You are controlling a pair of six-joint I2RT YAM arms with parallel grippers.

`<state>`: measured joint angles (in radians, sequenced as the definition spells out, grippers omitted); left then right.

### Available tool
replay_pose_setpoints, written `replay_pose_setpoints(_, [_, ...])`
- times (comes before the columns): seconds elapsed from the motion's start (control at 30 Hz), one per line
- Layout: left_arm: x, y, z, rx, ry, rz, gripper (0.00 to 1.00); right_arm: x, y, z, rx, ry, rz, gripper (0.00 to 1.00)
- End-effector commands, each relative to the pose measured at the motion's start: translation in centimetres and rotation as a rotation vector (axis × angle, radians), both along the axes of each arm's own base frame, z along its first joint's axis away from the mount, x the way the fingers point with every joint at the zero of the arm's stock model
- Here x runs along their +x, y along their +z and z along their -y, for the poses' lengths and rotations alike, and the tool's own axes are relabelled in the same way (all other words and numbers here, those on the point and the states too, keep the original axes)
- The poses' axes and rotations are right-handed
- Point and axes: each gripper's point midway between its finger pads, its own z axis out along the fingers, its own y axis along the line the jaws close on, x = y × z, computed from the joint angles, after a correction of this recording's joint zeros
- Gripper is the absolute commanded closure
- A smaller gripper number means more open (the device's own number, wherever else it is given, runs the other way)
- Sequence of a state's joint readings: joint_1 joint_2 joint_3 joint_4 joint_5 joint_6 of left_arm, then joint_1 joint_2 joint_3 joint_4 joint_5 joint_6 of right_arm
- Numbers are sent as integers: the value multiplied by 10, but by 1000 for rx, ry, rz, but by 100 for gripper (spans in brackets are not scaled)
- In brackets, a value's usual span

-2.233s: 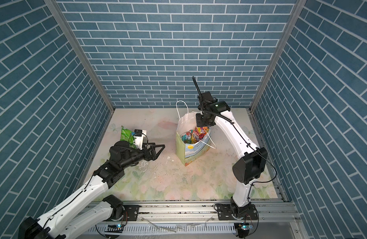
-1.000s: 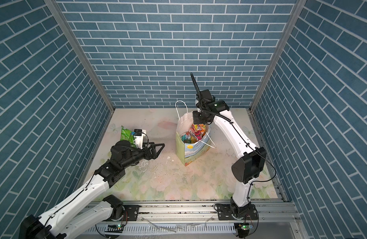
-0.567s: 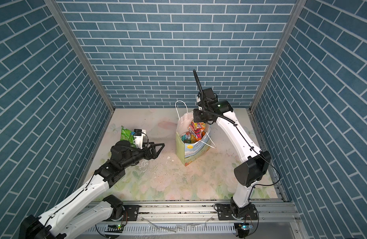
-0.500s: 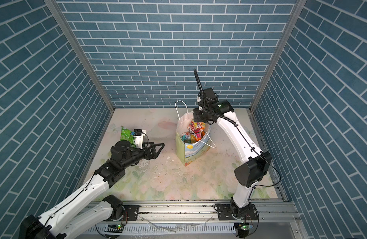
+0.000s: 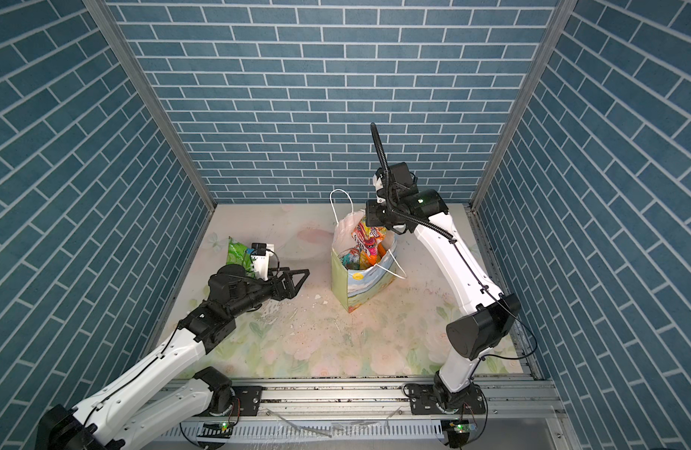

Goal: Take the snacks out of the paper bag
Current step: Pick up the snack from the paper bag.

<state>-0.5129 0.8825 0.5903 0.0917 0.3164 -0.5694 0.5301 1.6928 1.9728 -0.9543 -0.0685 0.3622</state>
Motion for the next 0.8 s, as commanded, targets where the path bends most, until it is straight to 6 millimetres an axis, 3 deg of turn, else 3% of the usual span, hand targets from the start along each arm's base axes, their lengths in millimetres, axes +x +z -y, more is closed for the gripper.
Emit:
replay_pose_setpoints(0.0, [-2,-3,-1,1,4,0,1,-8,30,-1,69,0,69,100])
replay_pose_setpoints(0.23, [-2,-4,-2,4,9,-4,0,-17,47,-5,132,34,102,100])
replay_pose_setpoints(0.77, [-3,-4,-3,2,15,-11,0,-19,71,17,88,-14,224,100])
